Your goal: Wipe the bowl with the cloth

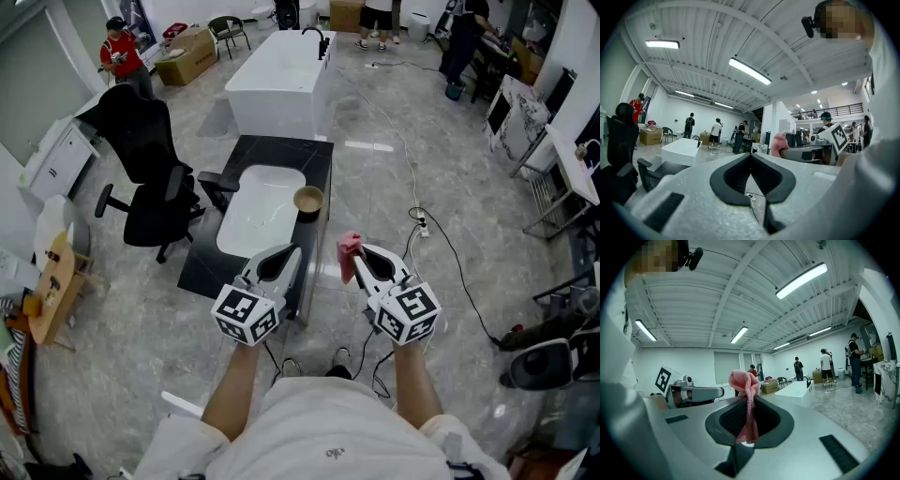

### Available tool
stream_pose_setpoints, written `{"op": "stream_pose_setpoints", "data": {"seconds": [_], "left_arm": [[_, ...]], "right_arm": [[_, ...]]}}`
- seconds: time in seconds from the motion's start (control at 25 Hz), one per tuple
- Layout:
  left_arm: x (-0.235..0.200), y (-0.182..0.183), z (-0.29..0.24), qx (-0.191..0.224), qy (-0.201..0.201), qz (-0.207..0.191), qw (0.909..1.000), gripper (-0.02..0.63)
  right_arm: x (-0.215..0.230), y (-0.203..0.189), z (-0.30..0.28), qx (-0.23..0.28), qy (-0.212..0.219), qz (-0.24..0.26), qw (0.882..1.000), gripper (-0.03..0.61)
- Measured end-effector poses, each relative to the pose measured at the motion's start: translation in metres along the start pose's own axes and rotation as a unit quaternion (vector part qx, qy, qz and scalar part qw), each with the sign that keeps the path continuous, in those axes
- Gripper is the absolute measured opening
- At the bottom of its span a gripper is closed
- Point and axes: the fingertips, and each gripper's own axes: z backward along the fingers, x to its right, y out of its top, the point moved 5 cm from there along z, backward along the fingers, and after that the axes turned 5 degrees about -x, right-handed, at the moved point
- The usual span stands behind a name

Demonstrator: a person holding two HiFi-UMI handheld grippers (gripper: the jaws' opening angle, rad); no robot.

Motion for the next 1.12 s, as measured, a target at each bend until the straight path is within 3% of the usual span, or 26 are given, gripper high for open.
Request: {"op": "stream_pose_setpoints", "data": {"seconds": [0.56, 1.12], "left_arm": [[0.015, -0.008, -0.016, -0.013, 0.017, 0.007, 0.9997, 0.011], [0.026, -0.039, -0.055, -0.037, 0.078, -0.003, 0.9963, 0.011]], "right_arm": [[0.021, -0.008, 0.012, -0.003, 0.016, 0.004, 1.000, 0.026], [0.087, -0.032, 0.035, -0.028, 0.026, -0.025, 0.999, 0.026]]}}
